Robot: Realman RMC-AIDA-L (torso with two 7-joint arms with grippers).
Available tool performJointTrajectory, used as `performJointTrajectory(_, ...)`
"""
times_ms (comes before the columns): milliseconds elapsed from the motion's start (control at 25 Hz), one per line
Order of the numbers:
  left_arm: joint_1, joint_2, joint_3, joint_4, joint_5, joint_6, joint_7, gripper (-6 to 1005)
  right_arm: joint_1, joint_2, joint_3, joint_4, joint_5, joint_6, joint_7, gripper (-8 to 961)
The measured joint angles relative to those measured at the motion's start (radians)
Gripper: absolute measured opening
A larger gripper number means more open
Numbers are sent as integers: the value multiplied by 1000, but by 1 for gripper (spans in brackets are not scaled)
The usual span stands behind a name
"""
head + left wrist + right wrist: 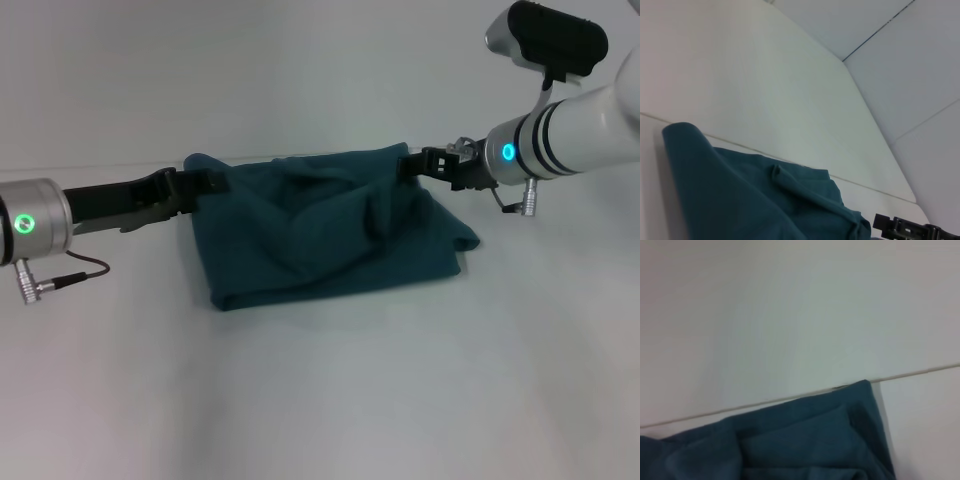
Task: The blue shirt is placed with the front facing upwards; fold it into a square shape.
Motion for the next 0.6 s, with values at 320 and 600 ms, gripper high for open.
performJointTrajectory(320, -18, 0, 7, 0, -1, -5, 1, 632, -8, 16, 39, -10, 2, 16, -6, 855)
performJointTrajectory(600, -19, 7, 4, 3, -1, -4, -4, 633, -25, 11, 62, -67, 3, -54, -9, 834)
